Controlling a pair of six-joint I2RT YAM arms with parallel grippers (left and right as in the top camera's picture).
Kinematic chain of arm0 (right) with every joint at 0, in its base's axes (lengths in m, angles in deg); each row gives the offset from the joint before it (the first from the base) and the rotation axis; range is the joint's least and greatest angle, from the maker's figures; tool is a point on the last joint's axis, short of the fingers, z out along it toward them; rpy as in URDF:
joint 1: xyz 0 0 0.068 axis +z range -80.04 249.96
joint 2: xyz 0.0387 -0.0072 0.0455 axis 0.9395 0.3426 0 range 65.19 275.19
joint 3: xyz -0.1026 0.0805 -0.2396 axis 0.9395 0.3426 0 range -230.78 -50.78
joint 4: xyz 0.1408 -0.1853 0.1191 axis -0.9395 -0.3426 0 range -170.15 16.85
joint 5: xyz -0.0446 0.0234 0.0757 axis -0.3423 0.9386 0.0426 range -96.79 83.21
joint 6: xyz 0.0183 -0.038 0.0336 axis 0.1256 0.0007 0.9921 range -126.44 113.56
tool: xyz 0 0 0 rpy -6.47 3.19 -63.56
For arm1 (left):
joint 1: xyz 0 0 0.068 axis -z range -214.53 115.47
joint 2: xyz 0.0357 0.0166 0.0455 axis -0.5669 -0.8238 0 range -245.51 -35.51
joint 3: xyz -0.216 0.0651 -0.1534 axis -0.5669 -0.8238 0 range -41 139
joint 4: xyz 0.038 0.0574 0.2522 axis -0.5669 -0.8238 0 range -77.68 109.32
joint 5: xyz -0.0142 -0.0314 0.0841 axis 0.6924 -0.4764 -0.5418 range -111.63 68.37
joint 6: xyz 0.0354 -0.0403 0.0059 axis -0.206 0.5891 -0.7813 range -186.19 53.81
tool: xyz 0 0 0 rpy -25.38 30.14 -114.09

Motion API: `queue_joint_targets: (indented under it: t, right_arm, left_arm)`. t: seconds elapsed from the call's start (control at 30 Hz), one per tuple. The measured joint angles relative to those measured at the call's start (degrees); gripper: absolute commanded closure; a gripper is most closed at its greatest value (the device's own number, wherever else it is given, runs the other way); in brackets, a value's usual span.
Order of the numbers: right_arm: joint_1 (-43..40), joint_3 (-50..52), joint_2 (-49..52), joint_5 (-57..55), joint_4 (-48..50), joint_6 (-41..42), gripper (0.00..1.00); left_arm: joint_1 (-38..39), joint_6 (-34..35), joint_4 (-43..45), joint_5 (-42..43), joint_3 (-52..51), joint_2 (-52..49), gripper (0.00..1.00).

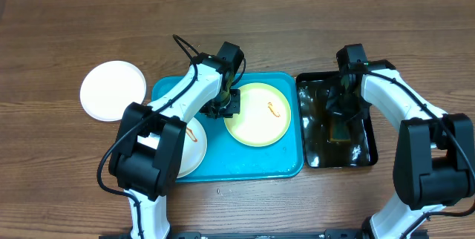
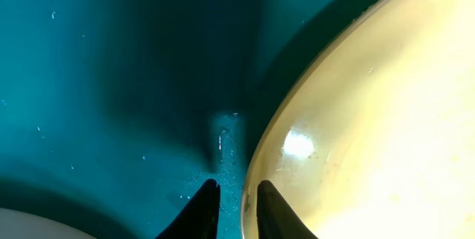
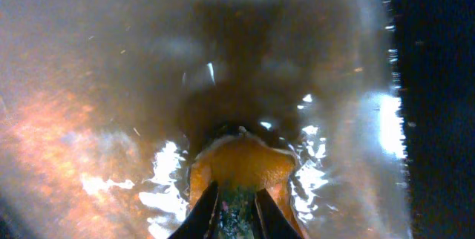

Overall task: Clean dirty plates on tray and stack at the side
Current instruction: 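Dip and rub the held sponge in the black tray's water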

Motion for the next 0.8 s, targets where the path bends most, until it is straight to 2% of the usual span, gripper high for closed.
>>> queue_joint_targets:
  t: [0.03,0.13,0.17,0.27,0.4,0.47,0.57,0.7,0.8]
  right_arm:
    - [0.0,0.0,0.0,0.9,0.1,0.0,0.74]
    - [0.0,-0.1,0.0,3.0,-0.2,0.0,0.45]
    - [0.0,-0.4,0.0,3.5,-0.9,-0.2,0.42]
    - [0.0,-2.4,0.0,4.3,-5.0,-1.2,0.42]
    - [0.0,-5.3,0.0,5.0,-9.4,-2.3,0.42]
    - [0.0,-5.6,0.0,5.1,-11.1,-2.6,0.42]
    - [0.0,-5.6,0.0,5.1,-13.1,-2.9,0.42]
    - [0.0,-5.1,0.0,5.1,-13.3,-3.1,0.42]
    - [0.0,-4.7,0.0,5.1,-13.6,-3.2,0.42]
  left_arm:
    - [0.0,0.0,0.0,0.0,0.0,0.0,0.8]
    - [0.0,0.0,0.0,0.0,0.0,0.0,0.78]
    - [0.0,0.0,0.0,0.0,0.0,0.0,0.77]
    - [0.0,-0.2,0.0,-0.2,0.0,0.0,0.76]
    - [0.0,-0.3,-0.2,-1.2,0.0,0.0,0.8]
    - [0.0,-0.3,-0.2,-2.1,0.0,0.0,0.84]
    - [0.0,-0.4,-0.2,-3.5,0.0,0.0,0.95]
    - [0.0,-1.5,0.6,-6.3,0.0,0.0,0.94]
    - [0.0,-3.2,1.5,-7.7,0.0,0.0,0.84]
